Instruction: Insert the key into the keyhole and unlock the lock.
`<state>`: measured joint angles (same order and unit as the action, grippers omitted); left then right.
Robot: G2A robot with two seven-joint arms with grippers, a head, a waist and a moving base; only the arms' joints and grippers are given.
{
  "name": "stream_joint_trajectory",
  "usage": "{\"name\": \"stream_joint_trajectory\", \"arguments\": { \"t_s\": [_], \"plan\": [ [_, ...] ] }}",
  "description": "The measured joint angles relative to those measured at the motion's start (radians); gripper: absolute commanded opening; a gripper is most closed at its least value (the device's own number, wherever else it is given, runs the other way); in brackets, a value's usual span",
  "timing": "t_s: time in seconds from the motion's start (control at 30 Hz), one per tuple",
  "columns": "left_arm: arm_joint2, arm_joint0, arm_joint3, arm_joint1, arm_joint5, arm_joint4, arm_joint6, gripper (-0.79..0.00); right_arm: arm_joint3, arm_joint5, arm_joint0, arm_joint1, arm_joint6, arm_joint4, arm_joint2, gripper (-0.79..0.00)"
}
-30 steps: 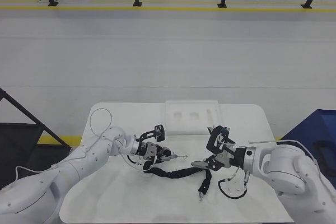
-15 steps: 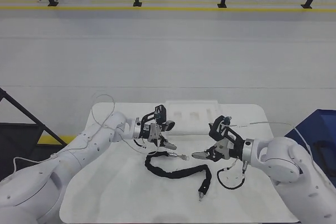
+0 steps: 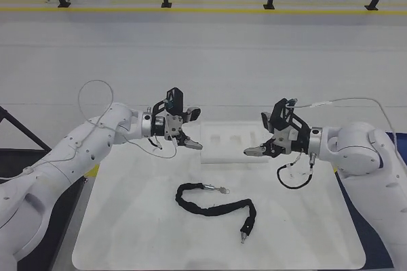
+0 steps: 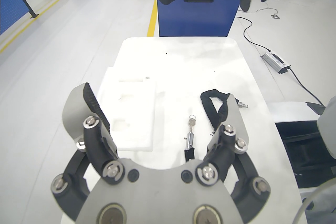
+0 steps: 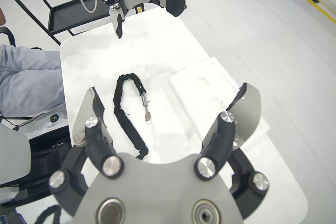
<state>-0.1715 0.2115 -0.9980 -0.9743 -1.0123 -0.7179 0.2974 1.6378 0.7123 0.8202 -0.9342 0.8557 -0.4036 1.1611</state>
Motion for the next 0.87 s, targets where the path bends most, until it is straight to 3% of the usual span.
{"name": "stream_joint_trajectory", "arguments": {
  "t_s": [0.17,0.47,0.87],
  "plan": [
    [0.002,-0.047,-0.006,0.013,0.000,0.030,-0.017,0.000,-0.091,0.054,-0.109,-0.006,0.001,0.016,-0.009,0.000],
    [0.001,-0.088,0.025,0.000,0.000,0.067,-0.036,0.000,-0.195,0.092,-0.237,-0.028,-0.039,0.005,-0.088,0.000],
    [0.001,-0.092,0.028,-0.002,0.000,0.070,-0.031,-0.001,-0.196,0.092,-0.238,-0.028,-0.040,0.002,-0.089,0.000]
  ]
}}
